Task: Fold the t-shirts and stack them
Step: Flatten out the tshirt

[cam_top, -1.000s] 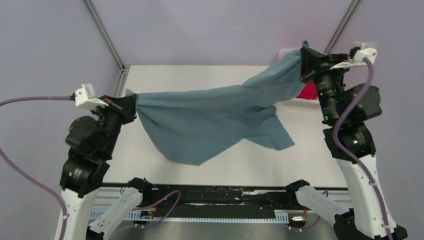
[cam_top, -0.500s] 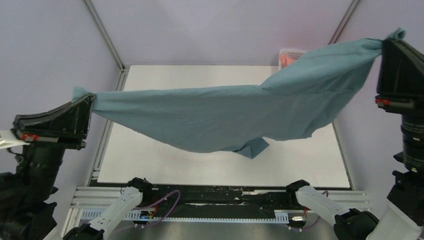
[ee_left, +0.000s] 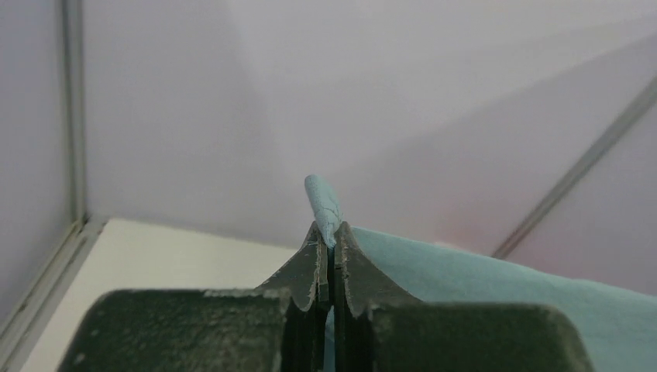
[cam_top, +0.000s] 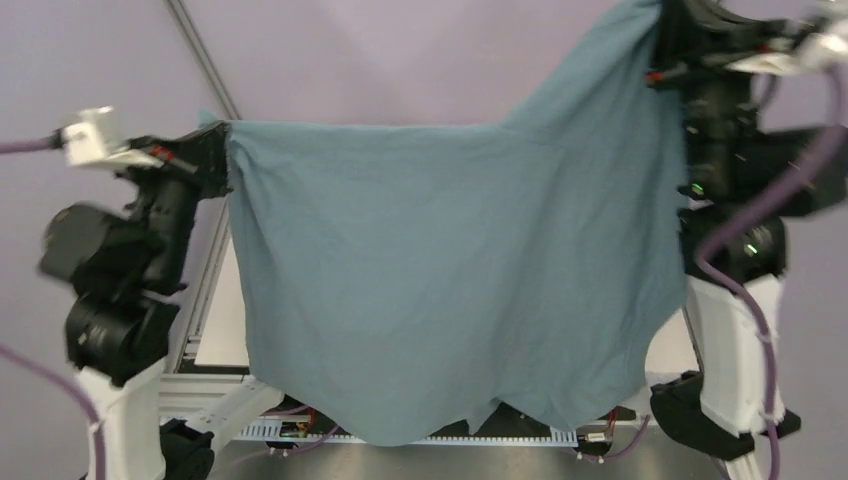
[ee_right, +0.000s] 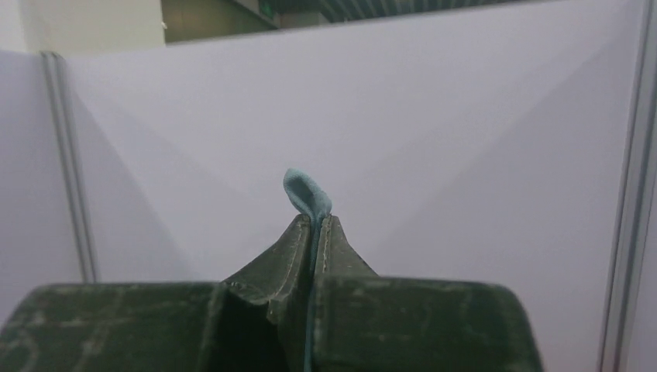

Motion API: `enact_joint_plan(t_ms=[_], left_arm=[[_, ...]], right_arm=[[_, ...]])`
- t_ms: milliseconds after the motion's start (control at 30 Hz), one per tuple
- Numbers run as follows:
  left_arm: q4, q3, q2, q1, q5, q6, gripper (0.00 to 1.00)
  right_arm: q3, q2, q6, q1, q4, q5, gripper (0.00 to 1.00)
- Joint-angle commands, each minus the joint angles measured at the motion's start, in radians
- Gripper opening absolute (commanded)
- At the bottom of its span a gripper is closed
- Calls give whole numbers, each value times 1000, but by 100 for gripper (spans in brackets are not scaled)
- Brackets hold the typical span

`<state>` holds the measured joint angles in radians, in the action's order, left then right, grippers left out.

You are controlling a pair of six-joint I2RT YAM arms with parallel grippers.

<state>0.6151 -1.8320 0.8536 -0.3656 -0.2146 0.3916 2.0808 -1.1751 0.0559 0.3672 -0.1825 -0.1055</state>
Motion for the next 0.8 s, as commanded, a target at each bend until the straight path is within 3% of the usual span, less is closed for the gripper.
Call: enact_joint_plan(t_ms=[0, 67, 200, 300, 367, 400, 433, 500, 533, 567, 600, 767], left_arm=[[-100, 198, 160, 0, -393, -107, 1], [-147, 281, 237, 19, -469, -115, 5], [-237, 431, 445, 112, -399, -53, 13], [-331, 485, 634, 160, -329, -39, 36], [-297, 434, 806, 194, -267, -7, 39], [-258, 336, 920, 210, -257, 8, 43], [-147, 272, 977, 214, -253, 35, 69], [-29, 120, 1106, 221, -280, 40, 96], [5, 61, 1154, 221, -288, 38, 99], [15, 42, 1166, 221, -290, 33, 99], [29, 22, 1175, 222, -286, 35, 100], [27, 102, 1085, 221, -186, 85, 100]], right_arm=[[-137, -173, 104, -4, 118, -94, 0], [-212, -231, 117, -7, 168, -116, 0], [-395, -362, 106, -30, 348, -142, 0], [-473, -520, 91, -47, 437, -167, 0], [-465, -663, 83, -48, 453, -205, 0], [-428, -738, 73, -49, 429, -229, 6], [-369, -819, 64, -49, 381, -244, 20], [-227, -945, 50, -49, 277, -271, 62], [-185, -1001, 47, -49, 246, -285, 75], [-155, -1024, 42, -48, 219, -299, 96], [-139, -1032, 42, -47, 195, -305, 99], [-241, -905, -6, -47, 137, -266, 100]])
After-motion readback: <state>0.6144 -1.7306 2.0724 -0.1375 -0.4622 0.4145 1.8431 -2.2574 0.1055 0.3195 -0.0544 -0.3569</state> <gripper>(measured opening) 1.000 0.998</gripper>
